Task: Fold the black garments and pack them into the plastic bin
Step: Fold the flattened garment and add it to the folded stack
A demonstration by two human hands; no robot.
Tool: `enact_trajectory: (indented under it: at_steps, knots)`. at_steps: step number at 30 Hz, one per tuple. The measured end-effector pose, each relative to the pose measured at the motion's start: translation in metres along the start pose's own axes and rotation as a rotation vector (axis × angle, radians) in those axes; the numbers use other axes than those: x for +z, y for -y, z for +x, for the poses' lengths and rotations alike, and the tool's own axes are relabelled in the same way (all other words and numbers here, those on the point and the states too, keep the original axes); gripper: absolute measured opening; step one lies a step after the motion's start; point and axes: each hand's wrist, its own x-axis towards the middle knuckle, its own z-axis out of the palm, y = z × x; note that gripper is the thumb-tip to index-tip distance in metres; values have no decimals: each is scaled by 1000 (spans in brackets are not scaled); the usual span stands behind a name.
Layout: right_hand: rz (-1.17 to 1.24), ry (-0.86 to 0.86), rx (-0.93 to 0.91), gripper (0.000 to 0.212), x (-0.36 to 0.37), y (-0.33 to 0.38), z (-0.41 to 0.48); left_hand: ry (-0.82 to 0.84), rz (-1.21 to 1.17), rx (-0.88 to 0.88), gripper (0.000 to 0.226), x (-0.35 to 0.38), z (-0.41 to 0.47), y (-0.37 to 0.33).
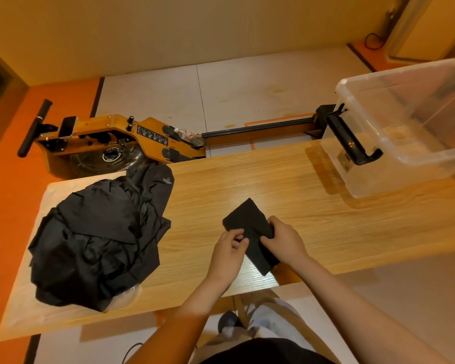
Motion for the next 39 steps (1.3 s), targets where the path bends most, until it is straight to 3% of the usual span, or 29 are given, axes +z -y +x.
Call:
enact_trajectory:
  at_steps: [2,4,6,9,14,18,21,23,25,26,30,34,39]
  knots:
    - [-139,-124,-90,20,-6,10,-3,76,-385,-233,34,4,11,-20]
    - [-341,-328,-287,21,-15,22,0,155,-719,-356,41,5,25,-43]
    - [-487,-517,-493,24,-23,35,3,180,-931,-363,42,3,38,-66]
    - [-559,-558,-609,28,-29,43,9,103,-1041,-356,32,5,61,-79]
    - [-525,-233,-579,40,-10,-7,6,-51,-737,-539,30,10,88,-44]
    - [-490,-99,-532,51,-3,-35,7,-305,-387,-461,37,-9,93,-27]
    - [-481,-122,-497,51,-9,-38,28,-321,140,-80,46,-12,85,-27]
    - [-502,-115,-487,54,-14,-37,44,-176,541,252,49,-1,80,-32]
    - [-517,-75,-486,56,-15,-38,54,-35,813,443,51,12,84,-30]
    - [-523,-50,-486,57,-14,-40,56,-1,869,433,54,16,87,-27]
    - [-548,35,-522,60,-1,-53,49,91,820,124,63,13,98,-7]
    - [-601,38,-504,65,5,-57,45,170,869,99,66,9,103,-3]
    - [-598,65,-508,60,3,-54,58,51,893,153,72,18,103,-6]
